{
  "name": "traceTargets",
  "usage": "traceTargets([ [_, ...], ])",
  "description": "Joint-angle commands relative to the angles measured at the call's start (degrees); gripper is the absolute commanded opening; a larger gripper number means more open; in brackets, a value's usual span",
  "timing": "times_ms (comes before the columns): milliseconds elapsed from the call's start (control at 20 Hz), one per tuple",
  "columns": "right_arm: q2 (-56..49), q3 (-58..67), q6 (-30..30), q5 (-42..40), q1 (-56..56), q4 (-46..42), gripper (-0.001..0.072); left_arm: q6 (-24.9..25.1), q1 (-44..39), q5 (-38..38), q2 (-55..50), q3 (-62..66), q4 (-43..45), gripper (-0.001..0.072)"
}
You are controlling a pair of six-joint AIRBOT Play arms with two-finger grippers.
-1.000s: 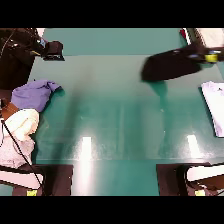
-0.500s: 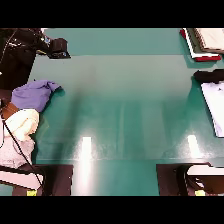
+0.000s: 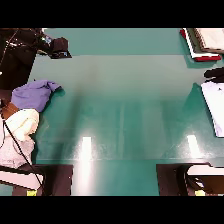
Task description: Fold the shirts.
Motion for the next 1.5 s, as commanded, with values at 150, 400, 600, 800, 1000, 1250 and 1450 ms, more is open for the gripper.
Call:
traceTargets([
  [150, 0.11, 2.01, 8.87, 14.14, -0.11, -14.08, 0.002, 1.29, 0.0, -0.02, 0.02, -0.02, 0.04, 0.0027],
  [400, 0.11, 1.95, 16.46, 26.18, -0.11, -31.54, 0.0021, 2.49, 0.0, -0.04, 0.02, -0.02, 0.04, 0.0026],
  [600, 0.11, 1.95, 16.44, 31.15, -0.11, -36.09, 0.0058, 3.19, 0.0, -0.04, 0.02, -0.02, 0.07, 0.0027],
  [800, 0.11, 1.97, 16.35, 33.24, -0.11, -36.17, 0.0447, 4.44, 0.0, -0.02, 0.02, -0.02, 0.07, 0.0027],
  [1000, 0.13, 1.97, 17.44, 34.29, 0.76, -32.76, 0.0445, 4.46, 0.0, -0.02, 0.02, -0.02, 0.04, 0.0027],
  [1250, 0.13, 1.97, 17.97, 36.52, 7.61, -17.35, 0.0444, 4.17, 0.0, -1.44, 0.02, -0.02, -0.57, 0.0027],
  [1450, 1.16, 1.97, 17.62, 37.05, 18.67, -13.16, 0.0036, 4.17, 0.0, -1.42, 0.02, -0.02, -0.57, 0.0027],
])
